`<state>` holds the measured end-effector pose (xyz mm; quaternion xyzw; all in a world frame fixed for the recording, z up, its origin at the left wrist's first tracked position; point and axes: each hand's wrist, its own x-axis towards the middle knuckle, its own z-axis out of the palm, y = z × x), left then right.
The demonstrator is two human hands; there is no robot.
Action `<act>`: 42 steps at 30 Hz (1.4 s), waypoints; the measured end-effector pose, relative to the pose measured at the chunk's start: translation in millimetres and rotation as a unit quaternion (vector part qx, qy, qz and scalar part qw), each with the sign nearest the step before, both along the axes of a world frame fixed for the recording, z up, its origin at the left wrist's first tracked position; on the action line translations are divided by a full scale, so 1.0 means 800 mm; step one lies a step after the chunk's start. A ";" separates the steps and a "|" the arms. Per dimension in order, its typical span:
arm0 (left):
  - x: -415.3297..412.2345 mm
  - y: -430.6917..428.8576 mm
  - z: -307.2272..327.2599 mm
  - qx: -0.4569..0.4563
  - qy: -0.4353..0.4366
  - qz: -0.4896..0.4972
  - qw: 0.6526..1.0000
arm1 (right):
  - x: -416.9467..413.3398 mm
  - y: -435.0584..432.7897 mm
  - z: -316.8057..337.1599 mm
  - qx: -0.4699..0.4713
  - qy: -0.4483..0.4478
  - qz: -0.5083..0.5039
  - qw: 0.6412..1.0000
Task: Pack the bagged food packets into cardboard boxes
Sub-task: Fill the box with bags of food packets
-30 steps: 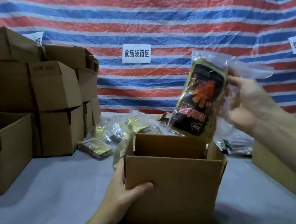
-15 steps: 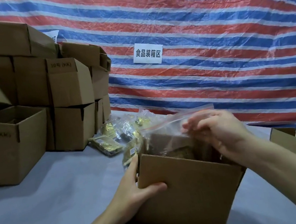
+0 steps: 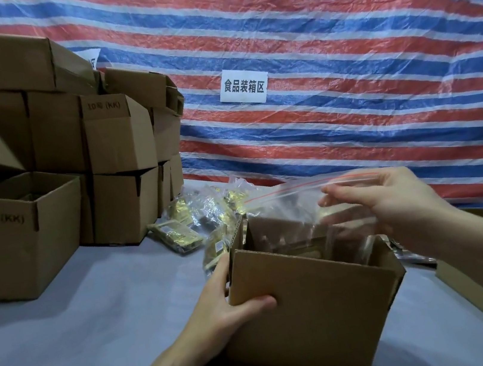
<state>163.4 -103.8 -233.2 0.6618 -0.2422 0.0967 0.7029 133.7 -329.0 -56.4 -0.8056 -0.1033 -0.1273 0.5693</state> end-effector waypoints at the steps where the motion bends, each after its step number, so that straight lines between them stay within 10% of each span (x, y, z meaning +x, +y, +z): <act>1: 0.000 0.000 0.000 0.001 0.000 0.000 1.000 | -0.001 0.000 0.000 0.021 -0.009 -0.003 1.000; 16: 0.005 0.001 -0.008 0.014 0.005 0.007 1.000 | -0.017 -0.031 0.003 -0.053 0.130 0.231 0.963; 25: -0.002 0.003 -0.005 0.040 -0.017 0.014 0.999 | -0.012 -0.015 -0.014 -0.172 0.173 0.006 0.970; 33: -0.001 0.004 -0.006 0.054 -0.027 0.026 0.998 | -0.005 0.002 -0.025 -0.415 0.171 -0.065 0.891; 42: -0.001 0.004 -0.007 0.054 -0.021 0.031 0.998 | -0.040 0.023 -0.017 -0.544 -0.107 -0.189 0.811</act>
